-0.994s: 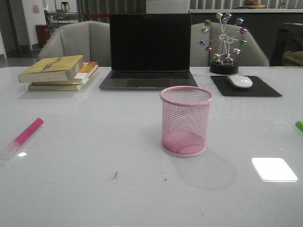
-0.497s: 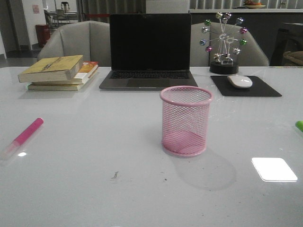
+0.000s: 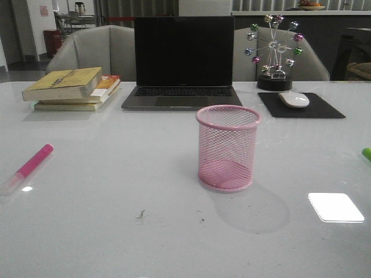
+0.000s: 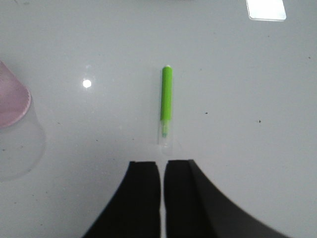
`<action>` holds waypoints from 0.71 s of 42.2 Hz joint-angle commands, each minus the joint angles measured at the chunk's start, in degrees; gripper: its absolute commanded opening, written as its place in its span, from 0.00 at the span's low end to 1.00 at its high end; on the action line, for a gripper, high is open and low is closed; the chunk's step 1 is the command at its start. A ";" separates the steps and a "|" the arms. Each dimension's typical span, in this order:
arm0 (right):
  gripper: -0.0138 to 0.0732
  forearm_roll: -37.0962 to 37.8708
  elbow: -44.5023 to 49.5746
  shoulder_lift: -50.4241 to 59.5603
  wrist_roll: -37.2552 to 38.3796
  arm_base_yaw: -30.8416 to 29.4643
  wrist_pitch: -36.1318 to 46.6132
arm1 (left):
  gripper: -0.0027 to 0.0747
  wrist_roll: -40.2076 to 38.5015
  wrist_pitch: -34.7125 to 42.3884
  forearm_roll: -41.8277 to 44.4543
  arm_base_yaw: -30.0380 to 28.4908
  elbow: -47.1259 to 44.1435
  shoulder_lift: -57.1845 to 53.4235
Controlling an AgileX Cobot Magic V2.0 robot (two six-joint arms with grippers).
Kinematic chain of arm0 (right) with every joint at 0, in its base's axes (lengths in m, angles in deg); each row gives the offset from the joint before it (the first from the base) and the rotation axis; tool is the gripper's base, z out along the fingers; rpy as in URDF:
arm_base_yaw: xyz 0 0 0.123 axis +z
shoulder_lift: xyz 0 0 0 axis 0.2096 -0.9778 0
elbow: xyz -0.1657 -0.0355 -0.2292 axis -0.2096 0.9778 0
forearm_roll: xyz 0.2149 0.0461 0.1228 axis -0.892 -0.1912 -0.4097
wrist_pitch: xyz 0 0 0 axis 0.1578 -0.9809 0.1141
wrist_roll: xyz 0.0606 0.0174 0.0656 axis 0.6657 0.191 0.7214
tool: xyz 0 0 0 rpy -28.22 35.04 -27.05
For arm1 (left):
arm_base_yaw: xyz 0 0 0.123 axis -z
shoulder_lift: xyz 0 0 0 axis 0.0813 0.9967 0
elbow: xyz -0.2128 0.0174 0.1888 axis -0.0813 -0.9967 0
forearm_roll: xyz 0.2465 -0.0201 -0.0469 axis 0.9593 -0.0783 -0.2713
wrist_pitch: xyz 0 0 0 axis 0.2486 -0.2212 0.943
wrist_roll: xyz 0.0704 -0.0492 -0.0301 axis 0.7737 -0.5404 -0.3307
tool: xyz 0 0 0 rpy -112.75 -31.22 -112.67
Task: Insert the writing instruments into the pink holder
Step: 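Lower the right gripper onto the green marker and close on it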
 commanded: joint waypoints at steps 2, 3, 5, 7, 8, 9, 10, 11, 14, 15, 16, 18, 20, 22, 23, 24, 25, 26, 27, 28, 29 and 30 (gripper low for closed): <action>0.67 2.17 -1.60 -3.89 -0.04 -0.08 4.28 | 0.55 2.13 4.58 -1.47 0.34 1.61 1.65; 0.69 2.17 -1.68 -5.05 -0.04 -0.19 4.35 | 0.60 2.66 4.90 -1.79 0.34 1.61 1.80; 0.71 2.17 -1.94 -7.02 0.10 -0.56 4.22 | 0.69 2.78 5.30 -2.46 0.34 1.61 1.80; 0.71 2.17 -2.58 -9.76 0.10 -1.39 4.03 | 0.72 3.54 5.53 -3.81 0.85 1.61 1.80; 0.71 2.11 -3.01 -11.07 0.10 -1.86 4.03 | 0.72 4.38 5.53 -4.39 1.27 1.61 1.80; 0.71 2.03 -3.49 -12.88 0.10 -2.54 4.03 | 0.72 5.33 5.53 -5.25 1.84 1.61 1.80; 0.71 1.92 -4.06 -14.31 0.10 -3.11 4.03 | 0.72 5.94 5.53 -5.78 2.56 1.61 1.80; 0.71 1.67 -4.95 -15.78 0.10 -3.67 4.03 | 0.72 6.39 5.66 -5.92 3.73 1.61 1.80; 0.71 1.13 -7.46 -20.74 0.10 -5.31 4.22 | 0.72 7.16 5.79 -5.92 6.89 1.61 1.80; 0.71 1.03 -8.26 -22.73 0.10 -5.64 4.27 | 0.72 7.16 5.89 -5.92 7.76 1.61 1.80; 0.71 1.03 -9.06 -24.25 0.10 -5.79 4.27 | 0.72 7.16 6.08 -5.92 8.56 1.61 1.80; 0.71 1.03 -10.98 -27.32 0.05 -5.84 4.34 | 0.72 7.16 6.41 -5.92 10.15 1.61 1.80; 0.71 1.03 -13.01 -30.90 0.05 -5.84 4.28 | 0.72 7.16 6.63 -5.92 11.34 1.61 1.80; 0.71 0.98 -14.84 -34.55 0.05 -5.84 4.22 | 0.72 7.16 6.78 -5.92 12.06 1.61 1.80; 0.71 0.76 -15.76 -35.60 0.00 -5.84 4.14 | 0.72 7.16 6.78 -5.92 12.22 1.61 1.80; 0.70 0.50 -16.97 -37.63 0.01 -5.84 4.15 | 0.72 7.16 6.78 -5.92 12.51 1.61 1.80; 0.70 0.22 -17.90 -39.09 0.01 -5.84 4.15 | 0.72 7.16 6.78 -5.92 12.61 1.61 1.80; 0.69 -0.08 -18.81 -40.57 -0.09 -5.84 3.94 | 0.72 7.16 6.78 -5.92 12.54 1.61 1.80; 0.69 -0.38 -20.02 -42.47 -0.22 -5.84 3.73 | 0.72 7.16 6.78 -5.92 12.54 1.61 1.80; 0.68 -0.73 -20.91 -43.85 -0.52 -5.84 3.54 | 0.72 7.16 6.78 -5.92 12.54 1.61 1.80; 0.67 -1.29 -21.77 -45.19 -0.81 -5.84 3.27 | 0.72 7.16 6.78 -5.92 12.54 1.61 1.80; 0.67 -1.74 -22.63 -46.51 -0.99 -5.84 3.09 | 0.72 7.16 6.78 -5.92 12.54 1.61 1.80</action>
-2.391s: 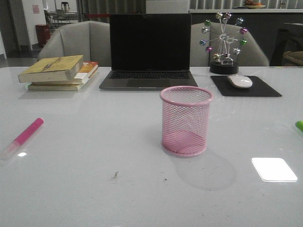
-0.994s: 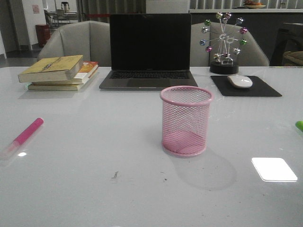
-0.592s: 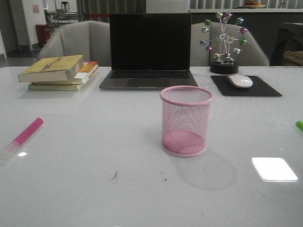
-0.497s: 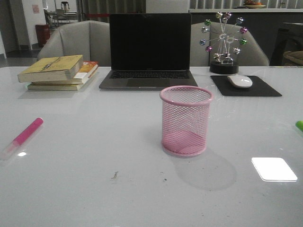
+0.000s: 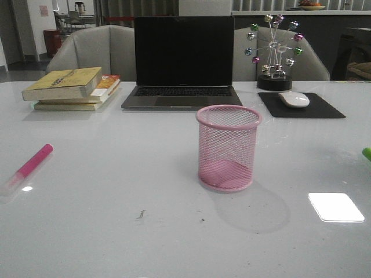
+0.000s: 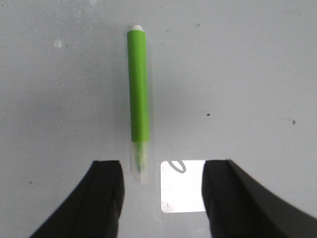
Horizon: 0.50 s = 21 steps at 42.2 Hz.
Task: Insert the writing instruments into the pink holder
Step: 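Lower the right gripper onto the green marker and close on it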
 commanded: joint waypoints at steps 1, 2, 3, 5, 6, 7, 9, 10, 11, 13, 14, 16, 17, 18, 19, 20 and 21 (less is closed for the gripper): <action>0.66 -1.68 -5.74 -4.04 -1.47 -0.46 1.18 | 0.72 -0.01 4.09 -0.97 0.49 1.70 0.01; 0.65 -2.26 -6.60 -5.29 -1.91 -0.46 0.91 | 0.72 -0.01 4.09 -0.97 0.49 1.70 0.01; 0.64 -2.73 -7.41 -6.51 -2.18 -0.46 0.90 | 0.72 -0.01 4.09 -0.97 0.49 1.70 0.01; 0.63 -3.31 -8.96 -9.10 -3.00 -0.46 0.85 | 0.72 -0.01 4.09 -0.97 0.49 1.70 0.01; 0.62 -3.43 -9.98 -10.14 -3.09 -0.46 0.73 | 0.72 -0.01 4.09 -0.97 0.49 1.70 0.01; 0.62 -3.43 -10.72 -11.14 -3.09 -0.46 0.74 | 0.72 -0.01 4.09 -0.97 0.49 1.70 0.01; 0.61 -3.43 -12.10 -13.22 -3.09 -0.46 0.60 | 0.72 -0.01 4.09 -0.97 0.49 1.70 0.01; 0.61 -3.37 -12.94 -14.03 -3.14 -0.46 0.53 | 0.72 -0.01 4.09 -0.97 0.49 1.70 0.01; 0.61 -3.37 -13.56 -14.78 -3.14 -0.46 0.53 | 0.72 -0.01 4.09 -0.97 0.49 1.70 0.01; 0.61 -3.37 -14.69 -16.17 -3.27 -0.46 0.53 | 0.72 -0.01 4.09 -0.97 0.49 1.70 0.01; 0.61 -3.37 -15.42 -17.01 -3.27 -0.46 0.53 | 0.72 -0.01 4.09 -0.97 0.49 1.70 0.01; 0.61 -3.37 -16.46 -18.19 -3.27 -0.46 0.43 | 0.72 -0.01 4.09 -0.97 0.49 1.70 0.01; 0.61 -3.37 -17.06 -18.92 -3.27 -0.46 0.41 | 0.72 -0.01 4.09 -0.97 0.49 1.70 0.01; 0.61 -3.37 -17.52 -19.41 -3.27 -0.46 0.41 | 0.72 -0.01 4.09 -0.97 0.49 1.70 0.01; 0.61 -3.37 -17.88 -19.89 -3.27 -0.46 0.41 | 0.72 -0.01 4.09 -0.97 0.49 1.70 0.01; 0.61 -3.37 -18.34 -20.42 -3.27 -0.46 0.40 | 0.72 -0.01 4.09 -0.97 0.49 1.70 0.01; 0.61 -3.37 -18.57 -20.82 -3.27 -0.46 0.40 | 0.72 -0.01 4.09 -0.97 0.49 1.70 0.01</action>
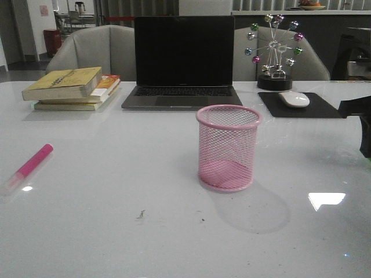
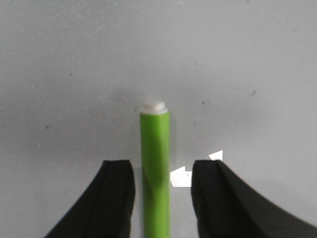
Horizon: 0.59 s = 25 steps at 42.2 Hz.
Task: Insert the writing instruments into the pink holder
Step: 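Lower the right gripper onto the green marker and close on it, then lift the green marker with the right gripper toward the pink holder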
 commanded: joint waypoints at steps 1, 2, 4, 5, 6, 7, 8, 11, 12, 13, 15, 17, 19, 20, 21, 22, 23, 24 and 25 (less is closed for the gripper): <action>0.61 0.00 -3.10 1.21 -0.86 -0.46 0.81 | 0.72 -0.01 3.87 -0.97 0.49 1.70 0.01; 0.61 0.00 -3.37 0.94 -0.91 -0.46 0.66 | 0.72 -0.01 3.87 -0.97 0.49 1.70 0.01; 0.61 0.00 -3.66 0.34 -1.15 -0.46 0.68 | 0.72 -0.01 3.87 -0.97 0.49 1.70 0.01; 0.61 0.00 -4.02 0.07 -1.30 -0.46 0.30 | 0.72 -0.01 3.87 -0.97 0.49 1.70 0.01; 0.61 0.00 -4.22 -0.13 -1.54 -0.46 -0.01 | 0.72 -0.01 3.87 -0.97 0.49 1.70 0.01; 0.61 0.00 -4.47 -0.34 -1.82 -0.46 -0.26 | 0.72 -0.01 3.87 -0.97 0.49 1.70 0.01; 0.61 0.00 -4.73 -0.64 -2.02 -0.46 -0.55 | 0.72 -0.01 3.87 -1.00 0.49 1.70 0.01; 0.60 0.00 -5.46 -1.16 -2.67 -0.46 -1.64 | 0.72 -0.01 3.87 -1.00 0.49 1.70 0.01; 0.58 0.00 -5.64 -1.16 -2.67 -0.46 -2.00 | 0.72 -0.01 3.87 -1.00 0.49 1.70 0.01; 0.56 0.00 -5.78 -1.21 -2.67 -0.46 -2.46 | 0.72 -0.01 3.87 -1.00 0.49 1.70 0.01; 0.49 0.00 -5.78 -1.21 -2.67 -0.46 -2.66 | 0.72 -0.01 3.87 -1.00 0.49 1.70 0.01; 0.42 -0.08 -5.78 -1.15 -2.67 -0.46 -2.80 | 0.72 -0.01 3.87 -1.00 0.49 1.70 0.01; 0.36 -0.06 -5.78 -1.04 -2.67 -0.46 -2.92 | 0.72 -0.01 3.87 -1.00 0.49 1.70 0.01; 0.34 -0.12 -5.78 -1.02 -2.67 -0.46 -3.05 | 0.72 -0.01 3.87 -1.00 0.49 1.70 0.01; 0.32 -0.56 -5.78 -0.78 -2.67 -0.46 -3.11 | 0.72 -0.01 3.87 -1.00 0.49 1.70 0.01; 0.31 -0.56 -5.78 -0.51 -2.67 -0.41 -3.17 | 0.72 -0.01 3.87 -1.00 0.49 1.70 0.01; 0.29 -0.56 -5.78 -0.18 -2.67 -0.33 -3.17 | 0.72 -0.01 3.87 -1.00 0.49 1.70 0.01; 0.29 -0.56 -5.78 0.18 -2.67 -0.28 -3.17 | 0.72 -0.01 3.87 -1.00 0.49 1.70 0.01; 0.28 -0.56 -5.78 0.92 -2.67 -0.05 -3.05 | 0.72 -0.01 3.87 -1.00 0.49 1.70 0.01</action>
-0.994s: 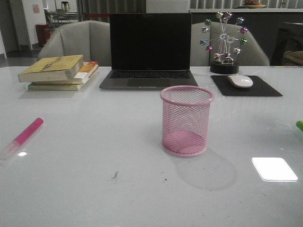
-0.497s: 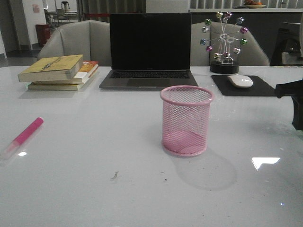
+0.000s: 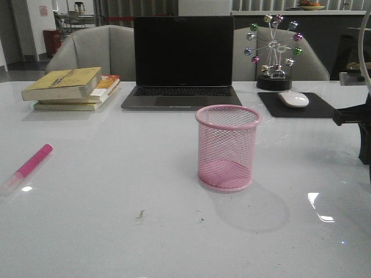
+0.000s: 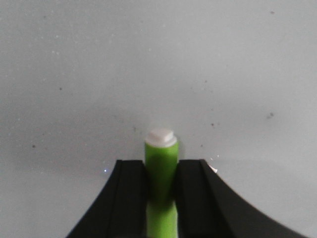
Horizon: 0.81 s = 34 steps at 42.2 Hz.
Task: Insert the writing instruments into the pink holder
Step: 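Lift the green marker with the right gripper toward the pink holder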
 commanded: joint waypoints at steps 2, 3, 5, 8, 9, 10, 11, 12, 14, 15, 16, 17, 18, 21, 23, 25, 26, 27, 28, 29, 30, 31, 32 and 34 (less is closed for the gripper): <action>0.27 -0.67 -1.69 6.40 -0.43 0.37 0.57 | 0.72 -0.01 3.84 -1.00 0.49 1.70 0.01; 0.27 -0.94 -1.69 7.53 -0.43 0.89 0.80 | 0.72 -0.01 3.84 -1.00 0.49 1.70 0.01; 0.27 -1.72 -1.57 9.44 -0.43 1.84 1.90 | 0.72 -0.01 3.84 -1.00 0.49 1.70 0.01; 0.27 -2.51 -1.01 13.47 -0.94 4.25 4.42 | 0.72 -0.01 3.84 -1.00 0.49 1.70 0.01; 0.27 -2.96 -0.63 14.78 -0.94 5.16 5.51 | 0.72 -0.01 3.84 -1.00 0.49 1.70 0.01; 0.27 -3.32 -0.27 16.16 -0.94 6.14 6.66 | 0.72 -0.01 3.84 -1.00 0.49 1.70 0.01; 0.27 -3.72 0.19 18.11 -0.94 7.56 8.42 | 0.72 -0.01 3.84 -1.00 0.49 1.70 0.01; 0.27 -4.21 0.71 19.06 -0.94 8.72 9.91 | 0.72 -0.01 3.84 -1.00 0.49 1.70 0.01; 0.27 -5.01 2.09 22.43 -0.94 11.27 13.31 | 0.72 -0.01 3.84 -1.00 0.49 1.70 0.01; 0.27 -5.15 2.75 23.81 -0.94 13.11 15.85 | 0.72 -0.01 3.84 -1.00 0.49 1.70 0.01; 0.27 -5.29 3.45 25.12 -0.94 14.02 17.83 | 0.72 -0.01 3.84 -1.00 0.49 1.70 0.01; 0.27 -5.43 4.41 26.78 -0.94 15.89 19.85 | 0.72 -0.01 3.84 -1.00 0.49 1.70 0.01; 0.27 -5.55 5.17 27.96 -0.94 17.75 22.59 | 0.72 -0.01 3.84 -1.00 0.49 1.70 0.01; 0.27 -5.78 7.55 31.17 -0.94 21.88 28.75 | 0.72 -0.01 3.84 -1.00 0.49 1.70 0.01; 0.27 -5.92 10.06 32.99 -0.94 25.17 35.05 | 0.72 -0.01 3.84 -1.00 0.49 1.70 0.01; 0.27 -5.98 11.83 33.91 -0.94 27.78 39.38 | 0.72 -0.01 3.84 -1.00 0.49 1.70 0.01; 0.27 -5.98 13.05 34.03 -0.94 28.78 42.30 | 0.72 -0.01 3.84 -1.00 0.49 1.70 0.01; 0.27 -5.98 14.29 34.18 -0.94 29.96 44.48 | 0.72 -0.01 3.84 -1.00 0.49 1.70 0.01; 0.27 -5.98 15.33 34.18 -0.94 31.01 47.47 | 0.72 -0.01 3.84 -1.00 0.49 1.70 0.01; 0.27 -5.98 16.45 34.18 -0.94 31.49 49.79 | 0.72 -0.01 3.84 -1.00 0.49 1.70 0.01; 0.27 -5.98 18.07 34.11 -0.94 32.32 52.23 | 0.72 -0.01 3.84 -1.00 0.49 1.70 0.01; 0.27 -5.98 19.39 34.11 -0.94 32.97 55.76 | 0.72 -0.01 3.84 -1.00 0.49 1.70 0.01; 0.27 -5.90 21.27 33.87 -0.94 33.37 58.58 | 0.72 -0.01 3.84 -1.00 0.49 1.70 0.01; 0.27 -5.67 24.07 33.56 -0.94 33.92 65.31 | 0.72 -0.01 3.84 -1.00 0.49 1.70 0.01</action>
